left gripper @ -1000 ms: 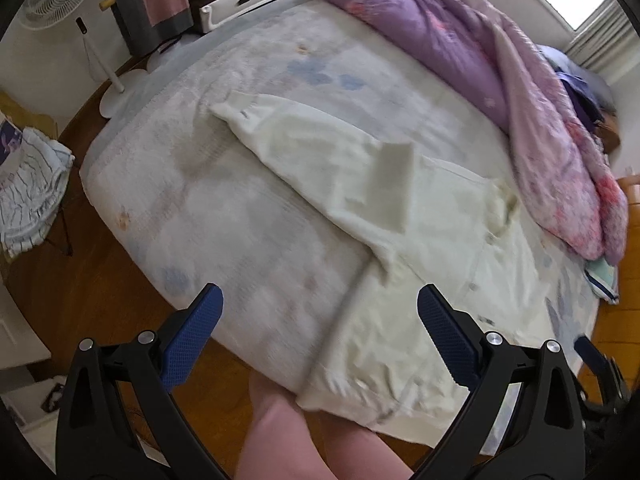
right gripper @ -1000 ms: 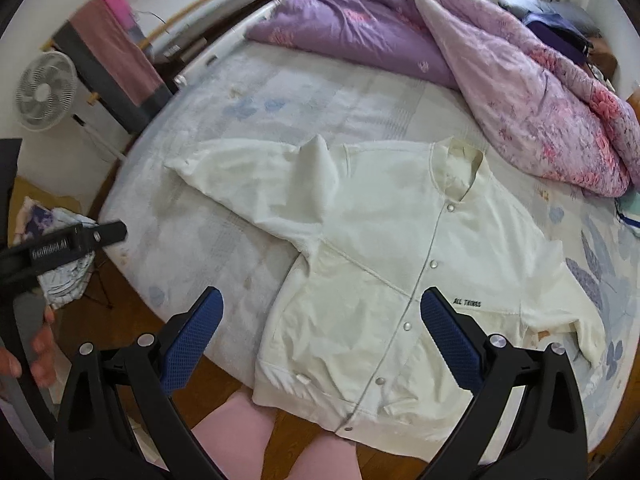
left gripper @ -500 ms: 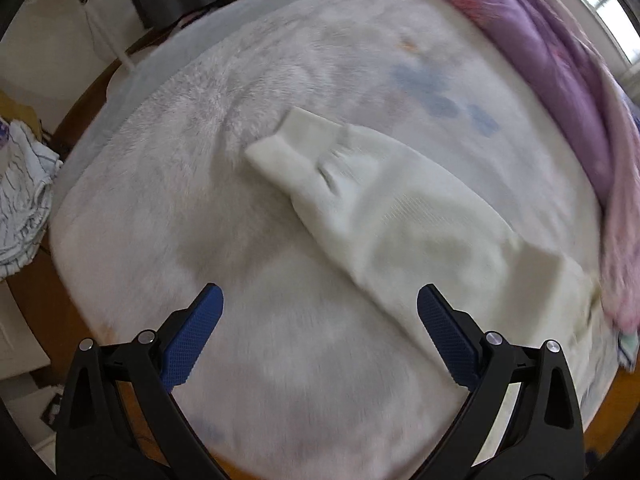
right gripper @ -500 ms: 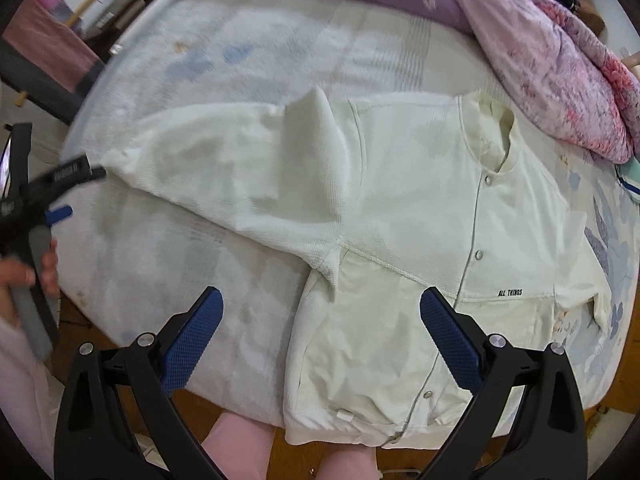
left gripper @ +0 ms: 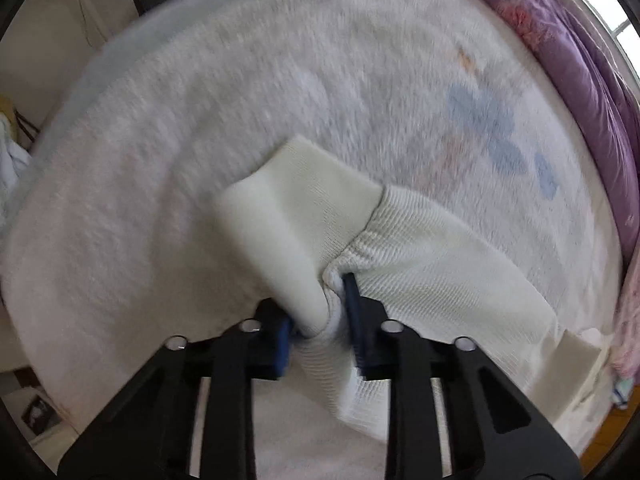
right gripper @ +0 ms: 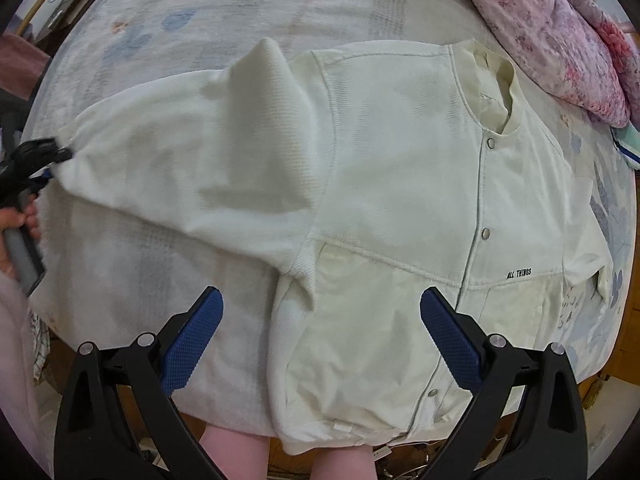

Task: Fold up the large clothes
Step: 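Grasp the white jacket's sleeve cuff with the left tool while the right tool pinches the shoulder, then lift the sleeve with the left tool and fold it across the jacket body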

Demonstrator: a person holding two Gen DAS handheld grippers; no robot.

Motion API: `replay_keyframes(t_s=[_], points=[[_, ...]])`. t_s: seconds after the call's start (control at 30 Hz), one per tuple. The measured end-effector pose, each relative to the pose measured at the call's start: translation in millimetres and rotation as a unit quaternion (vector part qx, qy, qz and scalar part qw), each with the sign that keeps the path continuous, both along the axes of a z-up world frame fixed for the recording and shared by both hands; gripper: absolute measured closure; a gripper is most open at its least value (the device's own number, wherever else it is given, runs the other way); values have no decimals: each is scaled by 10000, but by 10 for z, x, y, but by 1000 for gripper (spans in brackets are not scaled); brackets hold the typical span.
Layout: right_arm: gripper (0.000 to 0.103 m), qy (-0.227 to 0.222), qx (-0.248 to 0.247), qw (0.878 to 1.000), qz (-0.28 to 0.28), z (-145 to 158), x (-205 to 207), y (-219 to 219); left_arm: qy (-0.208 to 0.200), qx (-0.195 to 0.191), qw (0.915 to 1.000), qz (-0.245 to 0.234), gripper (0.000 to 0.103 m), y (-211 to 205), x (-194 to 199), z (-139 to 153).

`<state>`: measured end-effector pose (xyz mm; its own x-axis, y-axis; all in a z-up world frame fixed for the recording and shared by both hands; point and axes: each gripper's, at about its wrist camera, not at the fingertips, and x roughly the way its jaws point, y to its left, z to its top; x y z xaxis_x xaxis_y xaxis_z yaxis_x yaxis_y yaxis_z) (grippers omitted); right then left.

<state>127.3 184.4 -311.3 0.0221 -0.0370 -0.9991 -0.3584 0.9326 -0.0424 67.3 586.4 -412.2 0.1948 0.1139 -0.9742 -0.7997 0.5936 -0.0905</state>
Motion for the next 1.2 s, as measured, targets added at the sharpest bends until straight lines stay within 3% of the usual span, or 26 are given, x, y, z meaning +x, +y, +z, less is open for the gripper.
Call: replay_keyframes(t_s=[0.07, 0.17, 0.23, 0.3, 0.37, 0.4, 0.47, 0.53, 0.6, 0.7, 0.77, 0.93, 1.0, 1.07, 1.2], points=[[9, -57, -26, 10000, -37, -68, 98, -46, 199, 747, 9969, -177, 84, -84, -9, 247], [14, -144, 163, 9997, -69, -111, 221, -77, 180, 1173, 9922, -372, 85, -146, -78, 575], [27, -212, 431, 9988, -80, -146, 313, -102, 165, 1338, 9904, -321, 85, -192, -120, 768], [60, -210, 693, 9973, -81, -248, 441, -114, 120, 1450, 9887, -366, 85, -254, -136, 912], [80, 91, 1068, 9940, -218, -467, 588, -148, 123, 1731, 9835, -502, 85, -381, -145, 1074], [83, 254, 1202, 9917, -375, -588, 643, -178, 90, 1924, 9796, -574, 85, -476, -155, 1198], [86, 708, 1623, 9804, -861, -951, 763, -295, 27, 2149, 9745, -640, 85, -655, -137, 1411], [86, 1091, 1732, 9716, -1185, -1256, 758, -357, -59, 2394, 9676, -799, 85, -852, -135, 1664], [86, 1370, 1905, 9621, -1390, -1556, 722, -408, -313, 2371, 9663, -950, 85, -1049, -100, 1901], [86, 1408, 2268, 9489, -1684, -1628, 717, -534, -813, 2534, 9563, -1209, 85, -1507, -39, 2348], [86, 1533, 2643, 9292, -2082, -1674, 696, -681, -996, 2834, 9400, -1617, 85, -1920, 67, 2619], [88, 1661, 3093, 9073, -2315, -1737, 662, -841, -1623, 3025, 9104, -2309, 87, -2801, 302, 3096], [88, 1758, 3223, 8976, -2438, -1772, 639, -906, -1769, 2977, 9046, -2487, 87, -3095, 375, 3199], [88, 1891, 3359, 8859, -2580, -1788, 622, -979, -1935, 2964, 8929, -2782, 87, -3482, 517, 3312], [88, 2072, 3429, 8783, -2610, -1755, 548, -1149, -2086, 3023, 8681, -3341, 88, -4160, 771, 3415]])
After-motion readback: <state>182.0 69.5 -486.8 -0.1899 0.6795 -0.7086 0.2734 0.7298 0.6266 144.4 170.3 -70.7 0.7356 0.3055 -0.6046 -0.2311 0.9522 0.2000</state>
